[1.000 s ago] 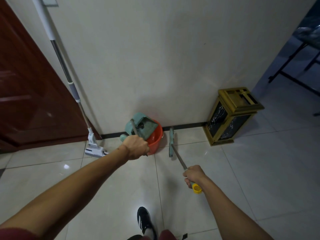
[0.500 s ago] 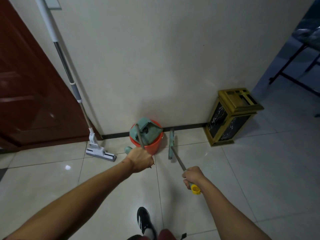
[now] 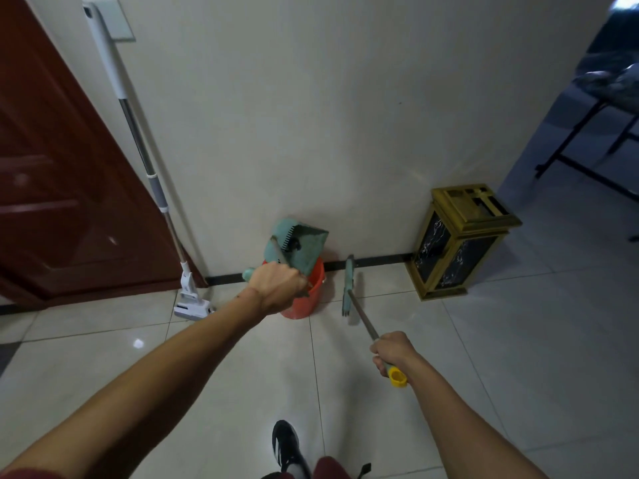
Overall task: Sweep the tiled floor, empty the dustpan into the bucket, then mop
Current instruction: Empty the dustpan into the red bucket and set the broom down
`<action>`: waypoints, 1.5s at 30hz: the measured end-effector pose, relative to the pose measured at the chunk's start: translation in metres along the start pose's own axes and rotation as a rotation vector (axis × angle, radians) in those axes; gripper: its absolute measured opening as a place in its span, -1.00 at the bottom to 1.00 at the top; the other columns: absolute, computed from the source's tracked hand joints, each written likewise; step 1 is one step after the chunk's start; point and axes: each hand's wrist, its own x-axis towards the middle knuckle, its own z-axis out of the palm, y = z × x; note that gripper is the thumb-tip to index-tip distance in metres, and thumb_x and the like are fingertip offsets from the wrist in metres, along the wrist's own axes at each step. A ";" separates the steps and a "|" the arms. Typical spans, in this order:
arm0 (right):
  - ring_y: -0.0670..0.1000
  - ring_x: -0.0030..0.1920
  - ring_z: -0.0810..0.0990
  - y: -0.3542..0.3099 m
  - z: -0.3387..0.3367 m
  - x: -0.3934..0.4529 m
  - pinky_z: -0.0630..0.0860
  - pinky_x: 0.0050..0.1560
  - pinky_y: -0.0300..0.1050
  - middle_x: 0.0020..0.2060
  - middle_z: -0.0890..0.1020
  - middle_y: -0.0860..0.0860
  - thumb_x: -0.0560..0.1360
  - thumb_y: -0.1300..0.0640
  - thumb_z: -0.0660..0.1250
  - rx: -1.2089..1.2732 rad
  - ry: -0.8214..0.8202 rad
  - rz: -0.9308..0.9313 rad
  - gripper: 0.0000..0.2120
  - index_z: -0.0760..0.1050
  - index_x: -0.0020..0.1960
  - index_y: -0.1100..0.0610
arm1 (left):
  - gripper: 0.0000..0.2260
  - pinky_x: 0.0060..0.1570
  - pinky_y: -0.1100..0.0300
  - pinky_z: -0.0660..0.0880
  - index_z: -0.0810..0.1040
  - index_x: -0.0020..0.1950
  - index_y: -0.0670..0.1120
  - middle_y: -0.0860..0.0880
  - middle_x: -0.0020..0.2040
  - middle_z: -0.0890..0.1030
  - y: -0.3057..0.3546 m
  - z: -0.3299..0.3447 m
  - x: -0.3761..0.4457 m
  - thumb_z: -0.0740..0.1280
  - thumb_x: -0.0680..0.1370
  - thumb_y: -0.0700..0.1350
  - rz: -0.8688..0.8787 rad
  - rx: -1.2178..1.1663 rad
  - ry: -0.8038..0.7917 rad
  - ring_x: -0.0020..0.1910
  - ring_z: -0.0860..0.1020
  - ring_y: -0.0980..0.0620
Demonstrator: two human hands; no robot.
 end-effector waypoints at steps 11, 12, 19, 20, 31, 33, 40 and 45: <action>0.11 -0.54 0.43 0.011 -0.045 -0.003 0.40 -0.44 -0.13 -0.48 0.49 0.25 0.46 0.37 0.24 0.047 0.094 -0.018 -0.92 0.51 -0.11 0.35 | -0.78 -0.26 0.03 0.60 0.62 0.08 -0.02 -0.06 -0.14 0.65 0.025 -0.022 0.029 0.20 0.65 0.00 -0.060 -0.238 0.260 -0.22 0.66 -0.14; 0.10 -0.55 0.43 0.011 -0.049 -0.003 0.39 -0.45 -0.13 -0.47 0.49 0.25 0.48 0.37 0.24 0.050 0.102 -0.016 -0.93 0.50 -0.11 0.34 | -0.79 -0.27 0.02 0.62 0.62 0.09 -0.01 -0.05 -0.16 0.65 0.028 -0.021 0.034 0.21 0.64 -0.02 -0.069 -0.257 0.267 -0.24 0.65 -0.14; 0.09 -0.54 0.42 0.010 -0.074 0.012 0.37 -0.50 -0.14 -0.45 0.49 0.21 0.50 0.41 0.24 0.102 0.136 0.044 -0.89 0.48 -0.18 0.32 | -0.78 -0.40 0.07 0.52 0.61 0.17 0.04 -0.03 -0.16 0.64 0.044 -0.006 0.078 0.21 0.63 -0.07 -0.066 -0.330 0.165 -0.30 0.60 -0.07; 0.09 -0.54 0.42 0.009 -0.076 0.017 0.37 -0.49 -0.14 -0.48 0.49 0.22 0.49 0.40 0.24 0.102 0.139 0.055 -0.89 0.50 -0.18 0.33 | -0.78 -0.41 0.08 0.49 0.61 0.17 0.03 -0.05 -0.15 0.64 0.046 -0.004 0.086 0.20 0.63 -0.08 -0.054 -0.332 0.147 -0.28 0.60 -0.08; 0.04 -0.63 0.38 -0.044 -0.095 0.101 0.32 -0.58 -0.22 -0.50 0.40 0.15 0.52 0.47 0.22 0.109 0.157 0.211 -0.83 0.46 -0.23 0.35 | -0.80 -0.20 0.03 0.56 0.61 0.18 0.02 -0.08 0.02 0.67 0.024 0.048 0.212 0.27 0.60 -0.08 -0.013 -0.474 -0.028 -0.08 0.66 -0.14; 0.05 -0.62 0.41 -0.057 -0.098 0.120 0.33 -0.52 -0.19 -0.51 0.46 0.18 0.52 0.43 0.24 0.122 0.157 0.265 -0.86 0.50 -0.21 0.37 | -0.77 -0.17 0.03 0.56 0.61 0.21 0.03 -0.10 0.04 0.67 0.016 0.056 0.234 0.27 0.59 -0.08 -0.010 -0.498 -0.055 -0.06 0.67 -0.16; 0.04 -0.62 0.38 -0.095 -0.114 0.172 0.31 -0.54 -0.24 -0.36 0.51 0.26 0.52 0.40 0.26 0.204 0.166 0.384 -0.88 0.48 -0.20 0.39 | -0.78 -0.09 -0.02 0.64 0.58 0.23 0.05 -0.10 0.06 0.67 0.005 0.072 0.303 0.28 0.60 -0.04 -0.007 -0.534 -0.132 -0.05 0.67 -0.17; 0.07 -0.52 0.43 -0.117 -0.137 0.217 0.38 -0.41 -0.16 -0.34 0.55 0.28 0.50 0.38 0.26 0.176 0.108 0.414 -0.88 0.49 -0.21 0.36 | -0.79 -0.11 -0.01 0.63 0.57 0.21 0.05 -0.09 0.05 0.68 0.011 0.081 0.356 0.29 0.59 -0.02 -0.012 -0.520 -0.171 -0.06 0.67 -0.16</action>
